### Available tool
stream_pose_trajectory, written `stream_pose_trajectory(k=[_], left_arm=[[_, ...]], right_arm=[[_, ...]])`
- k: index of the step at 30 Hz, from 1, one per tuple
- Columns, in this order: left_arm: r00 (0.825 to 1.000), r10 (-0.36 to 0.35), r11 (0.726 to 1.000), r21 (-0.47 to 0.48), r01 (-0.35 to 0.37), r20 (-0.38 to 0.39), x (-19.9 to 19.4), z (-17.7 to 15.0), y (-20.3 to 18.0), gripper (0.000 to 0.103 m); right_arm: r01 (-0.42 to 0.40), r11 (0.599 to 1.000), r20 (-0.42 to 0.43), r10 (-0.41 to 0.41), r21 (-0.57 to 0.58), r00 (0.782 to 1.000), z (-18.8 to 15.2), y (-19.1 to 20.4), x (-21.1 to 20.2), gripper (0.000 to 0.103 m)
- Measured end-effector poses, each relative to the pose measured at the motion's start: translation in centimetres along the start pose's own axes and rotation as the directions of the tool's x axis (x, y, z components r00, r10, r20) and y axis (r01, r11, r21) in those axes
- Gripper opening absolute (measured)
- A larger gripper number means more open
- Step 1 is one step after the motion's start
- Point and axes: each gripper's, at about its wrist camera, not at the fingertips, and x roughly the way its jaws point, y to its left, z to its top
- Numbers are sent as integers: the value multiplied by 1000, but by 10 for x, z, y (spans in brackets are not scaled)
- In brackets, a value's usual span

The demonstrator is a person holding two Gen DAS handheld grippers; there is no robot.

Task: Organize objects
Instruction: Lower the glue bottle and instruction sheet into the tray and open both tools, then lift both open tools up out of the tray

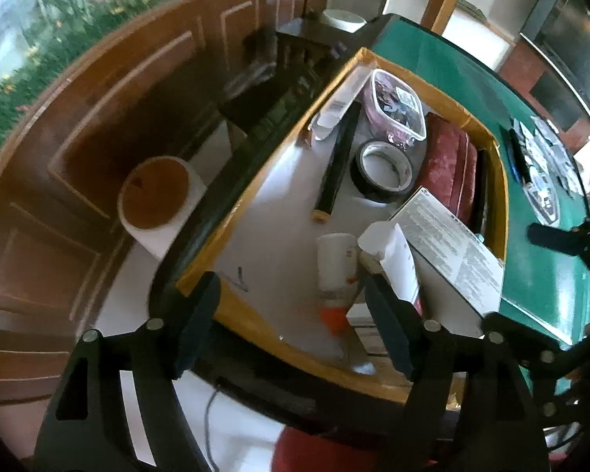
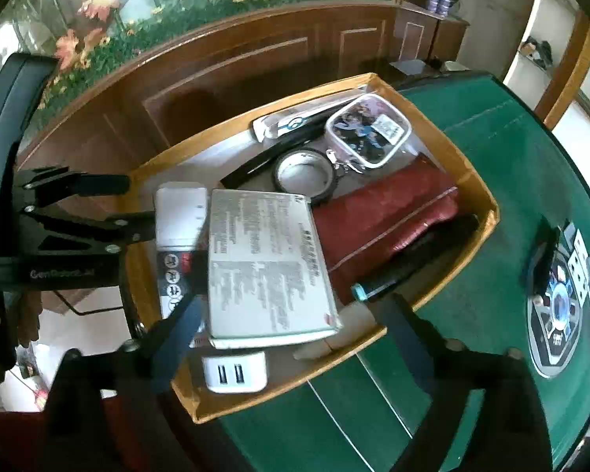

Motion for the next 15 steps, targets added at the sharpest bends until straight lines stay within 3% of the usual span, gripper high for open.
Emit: stream_pose_trajectory(k=[5, 11, 15], left_arm=[[995, 86, 996, -34, -84, 53, -20, -9, 5, 77], [989, 104, 990, -106, -92, 106, -48, -15, 18, 77], [989, 102, 991, -98, -92, 105, -55, -16, 12, 77]], right_arm=[[-26, 999, 11, 26, 23, 1000, -10, -8, -8, 102], [-36, 999, -9, 36, -5, 999, -13, 2, -2, 102], [-25, 999, -43, 24, -44, 999, -11, 13, 17, 102]])
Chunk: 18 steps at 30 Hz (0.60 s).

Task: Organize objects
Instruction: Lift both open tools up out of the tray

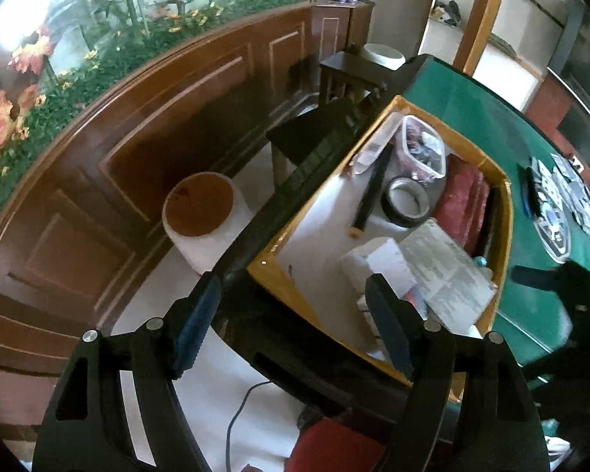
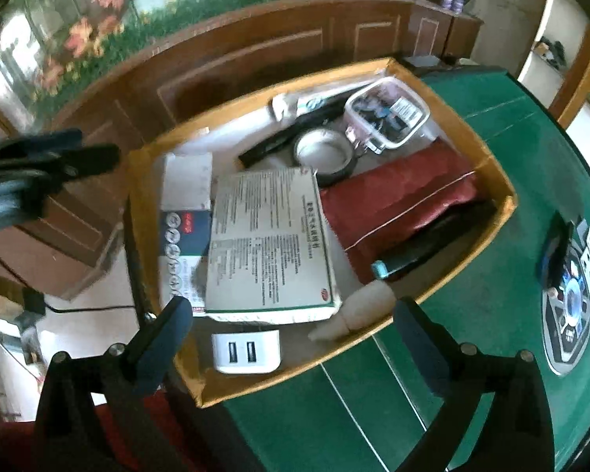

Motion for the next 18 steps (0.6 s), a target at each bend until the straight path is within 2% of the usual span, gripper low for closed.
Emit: stream_pose_trajectory(k=[4, 9, 11, 15, 18], left_arm=[[1000, 19, 1000, 7, -19, 15, -9, 0, -6, 77], [1000, 22, 1000, -20, -22, -15, -12, 3, -2, 77], [1000, 21, 999, -37, -21, -7, -15, 3, 2, 77], [994, 100, 995, 2, -100, 49, -26, 5, -5, 77], [995, 77, 997, 19, -78, 58, -34, 10, -13, 77]], right_arm=[[-11, 1000, 3, 11, 5, 1000, 10, 7, 16, 102], [-48, 998, 33, 47, 43, 998, 21, 6, 17, 102], [-52, 997, 47, 49, 58, 998, 18, 1, 10, 102], [-81, 989, 70, 73, 122, 995, 4, -15, -6, 102], [-100, 981, 92, 86, 166, 992, -9, -26, -20, 102]])
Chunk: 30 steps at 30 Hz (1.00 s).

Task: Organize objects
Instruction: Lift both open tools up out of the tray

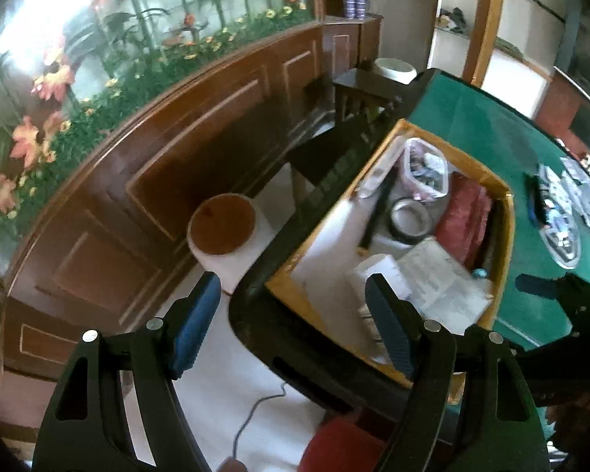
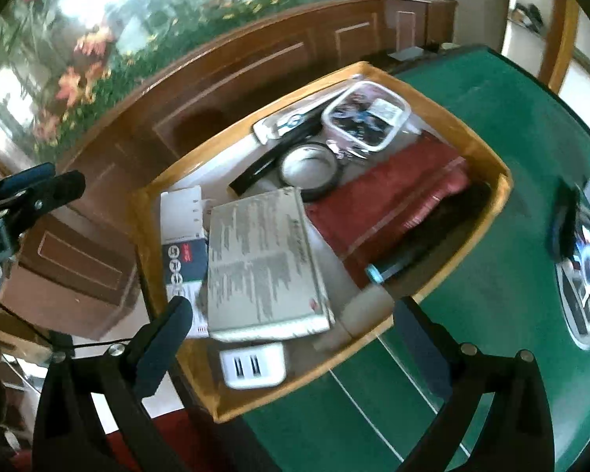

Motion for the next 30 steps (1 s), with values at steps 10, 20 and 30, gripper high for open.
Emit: stream_pose_trajectory(k=[10, 20, 30], left_arm=[[997, -6, 999, 35, 9, -80, 11, 9, -32, 77], [997, 61, 995, 86, -56, -51, 11, 9, -46, 77], [998, 29, 998, 63, -26, -52, 9, 1, -47, 77]], right_arm=[[21, 1000, 57, -21, 11, 998, -16, -9, -34, 102], [37, 999, 59, -40, 38, 997, -24, -20, -38, 102], [28, 999, 55, -29, 20, 998, -26, -17, -39, 102]])
